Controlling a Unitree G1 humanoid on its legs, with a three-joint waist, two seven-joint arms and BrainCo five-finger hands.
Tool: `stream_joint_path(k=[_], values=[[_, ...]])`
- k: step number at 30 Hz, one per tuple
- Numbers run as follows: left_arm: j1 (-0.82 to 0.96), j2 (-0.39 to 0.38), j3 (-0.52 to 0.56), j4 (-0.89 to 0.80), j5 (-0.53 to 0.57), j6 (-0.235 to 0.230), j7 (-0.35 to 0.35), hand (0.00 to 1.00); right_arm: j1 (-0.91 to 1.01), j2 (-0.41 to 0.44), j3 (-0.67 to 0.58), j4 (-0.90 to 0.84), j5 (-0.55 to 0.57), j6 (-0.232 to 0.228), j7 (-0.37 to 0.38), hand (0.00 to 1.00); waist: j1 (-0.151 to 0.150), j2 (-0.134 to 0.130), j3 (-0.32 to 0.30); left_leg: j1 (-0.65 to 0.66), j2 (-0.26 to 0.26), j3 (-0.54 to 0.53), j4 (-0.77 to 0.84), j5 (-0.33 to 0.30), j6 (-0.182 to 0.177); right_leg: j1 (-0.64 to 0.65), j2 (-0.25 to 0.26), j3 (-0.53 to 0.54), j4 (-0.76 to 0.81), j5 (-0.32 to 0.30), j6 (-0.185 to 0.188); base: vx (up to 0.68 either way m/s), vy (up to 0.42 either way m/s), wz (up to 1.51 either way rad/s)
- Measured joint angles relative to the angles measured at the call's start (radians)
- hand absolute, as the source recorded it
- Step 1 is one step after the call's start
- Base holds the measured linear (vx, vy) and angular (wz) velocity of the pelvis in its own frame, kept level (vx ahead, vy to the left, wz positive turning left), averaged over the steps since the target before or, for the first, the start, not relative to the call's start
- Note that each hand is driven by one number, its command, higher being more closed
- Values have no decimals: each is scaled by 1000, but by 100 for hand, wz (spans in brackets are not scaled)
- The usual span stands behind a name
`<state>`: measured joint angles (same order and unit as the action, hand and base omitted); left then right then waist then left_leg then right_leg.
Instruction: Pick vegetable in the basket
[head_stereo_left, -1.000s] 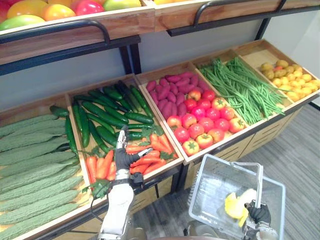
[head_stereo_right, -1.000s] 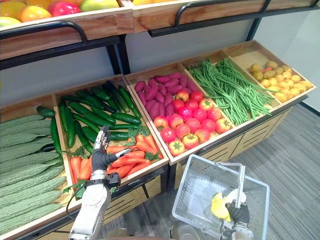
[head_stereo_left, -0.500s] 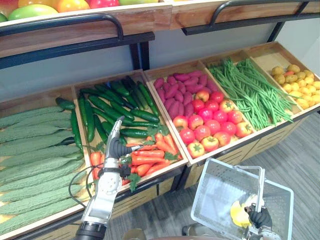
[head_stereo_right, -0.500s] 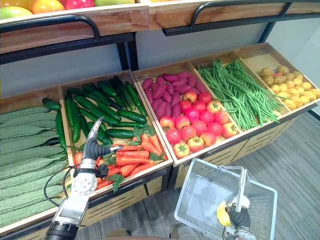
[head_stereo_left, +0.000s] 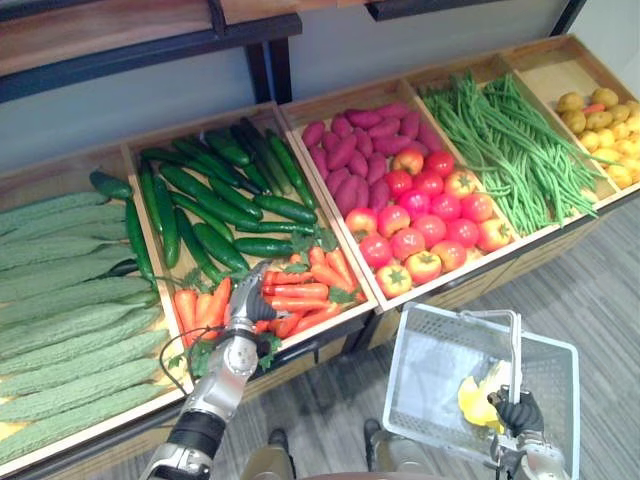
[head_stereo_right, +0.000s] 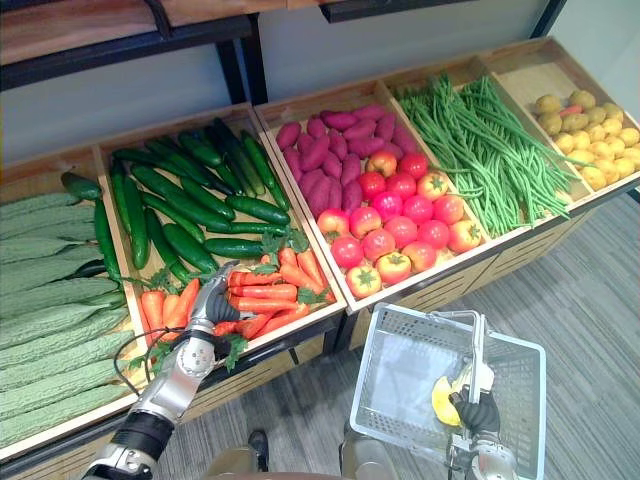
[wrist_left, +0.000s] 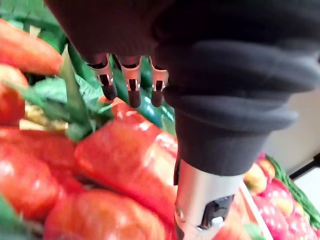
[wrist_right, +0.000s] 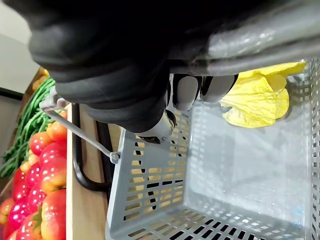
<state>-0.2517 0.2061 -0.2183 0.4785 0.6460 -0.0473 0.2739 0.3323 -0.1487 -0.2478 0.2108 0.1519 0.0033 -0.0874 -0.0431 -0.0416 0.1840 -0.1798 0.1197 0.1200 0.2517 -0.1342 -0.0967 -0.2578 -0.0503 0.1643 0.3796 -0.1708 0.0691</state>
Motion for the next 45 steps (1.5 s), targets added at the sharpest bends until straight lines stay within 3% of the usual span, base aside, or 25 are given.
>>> stream_joint_path(k=[11, 12, 24, 32, 36, 40, 45], values=[[-161, -7, -41, 154, 202, 23, 19, 0, -29, -17, 14, -1, 85, -36, -5, 100, 1, 3, 60, -23, 1, 38, 1, 2, 4, -30, -1, 31, -17, 24, 12, -29, 8, -7], [-166, -7, -41, 159, 204, 23, 19, 100, -29, -17, 14, -1, 89, -36, -5, 100, 1, 3, 60, -23, 1, 39, 1, 2, 4, -31, -1, 32, -18, 25, 12, -3, 4, -5], [-269, 18, -4, 207, 224, 23, 17, 100, -35, -31, 16, -80, 105, -38, 3, 100, 1, 16, 111, -32, 3, 81, 9, 1, 5, -44, -4, 57, -38, 52, 27, -32, 3, -6], [-261, 51, 2, 213, 188, 20, 15, 100, -42, -29, 16, -82, 103, -38, 2, 100, -8, 3, 125, -10, 5, 87, 7, 6, 12, -21, -5, 59, -61, 60, 28, 37, 5, -1], [-234, 83, 7, 152, 187, 34, 13, 100, -37, -27, 23, -126, 102, -39, 2, 100, -29, 4, 137, 4, 7, 95, 1, 3, 15, -10, -4, 63, -68, 60, 28, 1, -2, -4], [-200, 104, 44, 35, 167, 70, 18, 100, -24, -21, 22, -152, 102, -39, 2, 100, -31, 4, 137, 15, 10, 102, 1, 3, 15, -5, 0, 70, -68, 60, 28, 11, -5, -5], [-119, 106, 88, -178, 128, 78, 64, 100, -6, 4, 20, -156, 100, -39, 2, 100, -27, 5, 136, 38, 9, 99, -6, 3, 15, 19, -2, 63, -71, 60, 28, -4, -1, 2]])
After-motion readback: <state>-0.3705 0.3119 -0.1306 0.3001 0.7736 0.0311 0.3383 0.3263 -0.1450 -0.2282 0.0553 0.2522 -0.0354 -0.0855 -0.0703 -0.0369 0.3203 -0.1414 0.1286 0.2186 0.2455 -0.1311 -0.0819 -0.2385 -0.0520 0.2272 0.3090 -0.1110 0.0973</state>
